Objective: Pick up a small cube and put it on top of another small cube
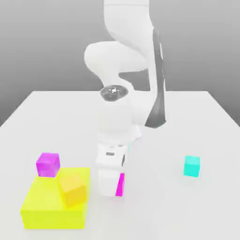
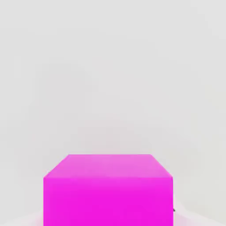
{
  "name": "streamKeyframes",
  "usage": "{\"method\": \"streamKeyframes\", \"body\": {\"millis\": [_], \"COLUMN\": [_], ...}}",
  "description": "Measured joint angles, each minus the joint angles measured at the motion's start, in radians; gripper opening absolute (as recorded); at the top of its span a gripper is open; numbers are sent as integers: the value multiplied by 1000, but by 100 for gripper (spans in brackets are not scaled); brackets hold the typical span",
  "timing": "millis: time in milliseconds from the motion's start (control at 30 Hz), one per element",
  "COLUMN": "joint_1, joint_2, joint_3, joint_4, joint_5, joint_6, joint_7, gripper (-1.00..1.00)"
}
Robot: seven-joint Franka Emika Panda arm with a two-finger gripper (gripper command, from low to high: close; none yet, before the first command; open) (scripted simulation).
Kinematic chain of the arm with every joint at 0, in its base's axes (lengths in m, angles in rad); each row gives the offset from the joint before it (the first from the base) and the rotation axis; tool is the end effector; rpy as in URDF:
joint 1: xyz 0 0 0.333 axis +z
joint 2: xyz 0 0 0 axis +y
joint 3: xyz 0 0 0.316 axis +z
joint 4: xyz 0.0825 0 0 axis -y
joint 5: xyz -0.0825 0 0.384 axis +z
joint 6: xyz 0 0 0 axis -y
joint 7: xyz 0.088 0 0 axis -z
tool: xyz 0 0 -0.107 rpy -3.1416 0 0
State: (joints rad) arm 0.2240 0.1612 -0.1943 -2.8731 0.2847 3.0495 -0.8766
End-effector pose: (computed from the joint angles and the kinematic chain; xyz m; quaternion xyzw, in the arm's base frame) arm 0.3430 -0.0164 0.1545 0.9514 0.3078 0.0098 0.0055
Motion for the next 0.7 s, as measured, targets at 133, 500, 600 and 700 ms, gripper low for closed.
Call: {"method": "streamKeyframes", "body": {"millis": [133,500,600,700], "joint_1": [50,73,70,61], "joint_2": [-48,-164,-189,-212], "joint_3": [-74,-143,-147,-144], "joint_4": [-5,-41,-57,-73], "joint_5": [-88,-294,-330,-356], "joint_6": [-39,-125,-140,-152], "joint_7": [63,219,250,277], "gripper": [-100,-100,-100,-100]}}
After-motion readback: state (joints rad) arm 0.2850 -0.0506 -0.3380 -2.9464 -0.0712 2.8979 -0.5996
